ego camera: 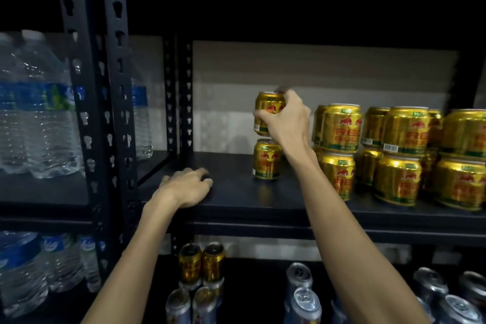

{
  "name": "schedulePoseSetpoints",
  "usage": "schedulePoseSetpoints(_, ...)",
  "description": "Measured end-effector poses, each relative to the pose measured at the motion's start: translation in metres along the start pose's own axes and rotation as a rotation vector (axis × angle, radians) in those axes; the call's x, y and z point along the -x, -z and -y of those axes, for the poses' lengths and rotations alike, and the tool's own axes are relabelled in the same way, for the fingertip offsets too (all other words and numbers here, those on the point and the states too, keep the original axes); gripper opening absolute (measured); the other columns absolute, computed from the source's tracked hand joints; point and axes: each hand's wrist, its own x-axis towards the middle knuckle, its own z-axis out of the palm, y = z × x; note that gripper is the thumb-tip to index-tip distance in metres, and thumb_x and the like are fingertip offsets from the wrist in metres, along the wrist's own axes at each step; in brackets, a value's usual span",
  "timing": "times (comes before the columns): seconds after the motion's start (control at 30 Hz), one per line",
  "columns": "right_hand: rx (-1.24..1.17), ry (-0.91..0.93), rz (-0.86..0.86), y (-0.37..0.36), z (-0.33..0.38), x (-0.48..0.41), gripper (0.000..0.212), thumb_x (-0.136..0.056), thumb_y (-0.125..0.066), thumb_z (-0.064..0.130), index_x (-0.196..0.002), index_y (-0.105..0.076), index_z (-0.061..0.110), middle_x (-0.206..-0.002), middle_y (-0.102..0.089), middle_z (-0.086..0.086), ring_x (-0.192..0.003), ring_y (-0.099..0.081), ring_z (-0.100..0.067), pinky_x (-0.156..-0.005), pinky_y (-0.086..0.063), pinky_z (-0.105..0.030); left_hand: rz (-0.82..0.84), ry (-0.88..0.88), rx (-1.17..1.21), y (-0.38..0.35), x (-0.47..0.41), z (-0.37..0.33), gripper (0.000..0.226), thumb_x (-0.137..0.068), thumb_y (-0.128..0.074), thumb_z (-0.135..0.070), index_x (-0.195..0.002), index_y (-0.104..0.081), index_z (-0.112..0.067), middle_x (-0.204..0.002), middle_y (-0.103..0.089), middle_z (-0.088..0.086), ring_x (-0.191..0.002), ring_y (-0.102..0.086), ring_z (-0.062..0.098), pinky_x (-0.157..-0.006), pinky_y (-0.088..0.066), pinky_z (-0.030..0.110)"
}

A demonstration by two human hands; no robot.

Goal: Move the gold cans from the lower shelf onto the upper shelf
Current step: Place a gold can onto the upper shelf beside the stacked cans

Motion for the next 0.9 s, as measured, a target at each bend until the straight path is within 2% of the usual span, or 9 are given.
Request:
schedulePoseSetpoints(0.03,-0.001,-0.009,0.005,-0.001,-0.002,-0.001,0.054,-0.082,-0.084,0.029,-0.127,-0.057,0.018,-0.111,-0.062,-0.002,-0.097,-0.059,-0.018,-0.054,-0.043,-0.005,0.002,-0.003,-0.001,0.0,0.001,0.0,0.046,-0.102,-0.03,-0.046,-0.145,-0.04,-0.035,-0.154,-0.037,0.004,-0.138,-0.036,0.027,-0.109,-0.025,0.044)
schedulePoseSetpoints(0.07,-0.002,-0.013,0.006,-0.003,-0.006,-0.001,0.056,-0.081,-0.085,0.027,-0.129,-0.057,0.017,-0.11,-0.06,-0.002,-0.096,-0.058,-0.017,-0.046,-0.039,-0.003,0.005,-0.006,-0.001,-0.001,0.001,0.0,0.046,-0.102,-0.03,-0.046,-0.145,-0.04,-0.035,-0.154,-0.037,0.004,-0.138,-0.037,0.027,-0.109,-0.025,0.044)
schedulePoseSetpoints(0.1,0.0,-0.015,0.004,-0.004,-0.009,-0.002,0.056,-0.081,-0.085,0.026,-0.129,-0.056,0.017,-0.109,-0.06,-0.001,-0.095,-0.059,-0.017,-0.046,-0.04,-0.004,0.006,-0.007,-0.001,-0.001,0.002,0.001,0.046,-0.102,-0.03,-0.045,-0.146,-0.04,-0.035,-0.154,-0.037,0.004,-0.138,-0.036,0.027,-0.109,-0.025,0.044)
schedulePoseSetpoints(0.17,0.019,-0.021,0.005,-0.007,-0.015,-0.001,0.057,-0.08,-0.086,0.028,-0.128,-0.056,0.019,-0.109,-0.062,0.0,-0.096,-0.061,-0.018,-0.063,-0.047,-0.015,0.007,-0.005,0.003,-0.001,0.003,0.001,0.046,-0.102,-0.029,-0.045,-0.145,-0.04,-0.035,-0.153,-0.037,0.005,-0.139,-0.036,0.027,-0.109,-0.024,0.044)
schedulePoseSetpoints(0.23,0.029,-0.034,0.019,-0.011,-0.02,0.0,0.058,-0.08,-0.086,0.028,-0.129,-0.055,0.019,-0.108,-0.06,0.001,-0.097,-0.059,-0.016,-0.075,-0.047,-0.025,0.005,-0.005,0.012,-0.001,0.003,0.001,0.045,-0.102,-0.03,-0.045,-0.145,-0.041,-0.035,-0.153,-0.038,0.005,-0.138,-0.036,0.027,-0.109,-0.024,0.045)
schedulePoseSetpoints(0.47,0.026,-0.047,0.013,-0.017,-0.028,0.002,0.06,-0.08,-0.086,0.032,-0.129,-0.053,0.021,-0.116,-0.063,-0.004,-0.101,-0.058,-0.018,-0.079,-0.05,-0.03,0.004,-0.007,0.035,0.001,0.007,0.0,0.045,-0.102,-0.03,-0.046,-0.143,-0.043,-0.034,-0.152,-0.039,0.004,-0.137,-0.037,0.028,-0.109,-0.025,0.045)
schedulePoseSetpoints(0.6,0.041,-0.059,0.013,-0.017,-0.03,0.005,0.064,-0.08,-0.084,0.039,-0.131,-0.047,0.028,-0.12,-0.059,-0.006,-0.109,-0.058,-0.024,-0.089,-0.055,-0.042,-0.002,-0.005,0.036,0.001,0.008,0.001,0.045,-0.102,-0.03,-0.047,-0.143,-0.044,-0.035,-0.152,-0.041,0.003,-0.137,-0.038,0.027,-0.108,-0.027,0.044)
schedulePoseSetpoints(0.77,0.101,-0.069,0.074,-0.016,-0.032,0.013,0.079,-0.081,-0.084,0.032,-0.144,-0.036,0.029,-0.124,-0.048,-0.009,-0.101,-0.045,-0.017,-0.086,-0.043,-0.035,-0.001,-0.003,0.036,0.001,0.008,0.0,0.046,-0.101,-0.03,-0.051,-0.142,-0.044,-0.035,-0.152,-0.041,0.002,-0.137,-0.039,0.027,-0.108,-0.028,0.044)
schedulePoseSetpoints(0.9,0.124,-0.073,0.086,-0.017,-0.029,0.017,0.081,-0.084,-0.082,0.028,-0.147,-0.032,0.03,-0.128,-0.044,-0.011,-0.105,-0.048,-0.021,-0.093,-0.048,-0.041,0.003,-0.001,0.044,0.001,0.008,0.001,0.048,-0.1,-0.03,-0.053,-0.143,-0.044,-0.036,-0.152,-0.041,0.002,-0.136,-0.04,0.027,-0.107,-0.029,0.045)
